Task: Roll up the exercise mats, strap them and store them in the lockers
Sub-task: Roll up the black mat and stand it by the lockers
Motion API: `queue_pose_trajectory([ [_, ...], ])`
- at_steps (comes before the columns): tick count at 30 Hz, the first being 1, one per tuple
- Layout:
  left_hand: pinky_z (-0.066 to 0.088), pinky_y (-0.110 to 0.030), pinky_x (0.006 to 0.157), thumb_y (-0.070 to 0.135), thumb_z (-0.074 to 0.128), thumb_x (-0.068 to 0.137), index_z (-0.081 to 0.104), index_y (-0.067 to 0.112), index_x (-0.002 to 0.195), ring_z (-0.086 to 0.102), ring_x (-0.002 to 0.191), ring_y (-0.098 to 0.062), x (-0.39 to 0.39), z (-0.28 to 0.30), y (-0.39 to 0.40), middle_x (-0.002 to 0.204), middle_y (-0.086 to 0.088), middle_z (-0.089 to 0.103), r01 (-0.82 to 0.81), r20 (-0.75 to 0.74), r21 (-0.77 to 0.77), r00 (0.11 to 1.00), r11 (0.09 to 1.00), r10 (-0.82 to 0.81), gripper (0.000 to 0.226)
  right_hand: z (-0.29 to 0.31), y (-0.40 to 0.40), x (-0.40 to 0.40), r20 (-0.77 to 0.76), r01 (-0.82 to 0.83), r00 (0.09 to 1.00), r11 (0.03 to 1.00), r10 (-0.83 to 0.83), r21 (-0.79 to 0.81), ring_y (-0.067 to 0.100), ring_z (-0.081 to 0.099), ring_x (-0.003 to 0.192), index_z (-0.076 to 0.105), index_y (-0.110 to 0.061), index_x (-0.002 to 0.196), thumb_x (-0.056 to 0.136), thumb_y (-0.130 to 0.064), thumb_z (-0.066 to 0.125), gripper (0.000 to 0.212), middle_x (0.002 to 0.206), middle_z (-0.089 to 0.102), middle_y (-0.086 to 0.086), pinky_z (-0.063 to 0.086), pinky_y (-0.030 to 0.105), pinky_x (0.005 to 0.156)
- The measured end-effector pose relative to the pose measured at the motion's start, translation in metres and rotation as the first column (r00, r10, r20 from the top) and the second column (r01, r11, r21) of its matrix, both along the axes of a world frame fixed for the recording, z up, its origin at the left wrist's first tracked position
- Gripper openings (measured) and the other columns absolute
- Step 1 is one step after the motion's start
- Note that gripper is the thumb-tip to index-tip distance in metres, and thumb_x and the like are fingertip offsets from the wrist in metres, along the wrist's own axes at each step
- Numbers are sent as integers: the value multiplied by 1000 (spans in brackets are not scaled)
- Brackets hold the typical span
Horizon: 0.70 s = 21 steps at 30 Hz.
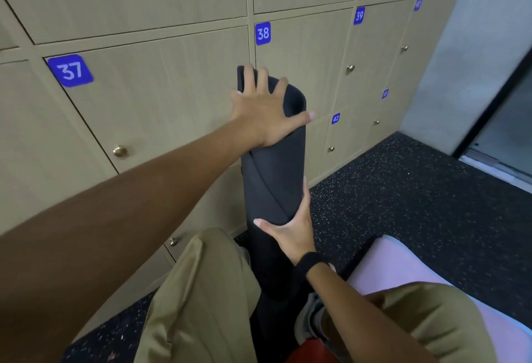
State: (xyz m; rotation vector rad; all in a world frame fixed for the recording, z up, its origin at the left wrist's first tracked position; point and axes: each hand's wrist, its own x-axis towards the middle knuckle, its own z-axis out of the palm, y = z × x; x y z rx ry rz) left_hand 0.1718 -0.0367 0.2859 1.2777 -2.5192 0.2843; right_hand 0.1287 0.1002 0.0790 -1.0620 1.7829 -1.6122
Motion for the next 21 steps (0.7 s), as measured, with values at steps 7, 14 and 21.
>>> queue_pose_trajectory([
  [7,42,-53,99,90,29,83,28,26,155,5,150,-43,8,-9,18,153,-14,27,-4,-31,11,1000,1000,5,96,5,8,15,-19,27,999,1000,-27,-9,-2,28,146,6,-46,158,54,-33,99,141,162,24,-16,32,39,122],
  [14,41,-55,102,87,29,85,28,24,156,3,151,-43,13,-14,19,156,-15,26,-21,-27,0,999,1000,21,95,50,-13,24,-125,108,985,989,-120,-97,10,23,151,0,-41,160,54,-47,98,144,166,19,-6,25,28,118],
  [21,41,-54,100,93,24,80,28,24,155,10,149,-43,28,-23,9,151,-15,29,-29,22,36,999,999,28,102,63,-29,29,-108,154,979,975,-172,-162,6,27,149,10,-37,160,61,-40,97,131,163,26,-11,34,34,120],
])
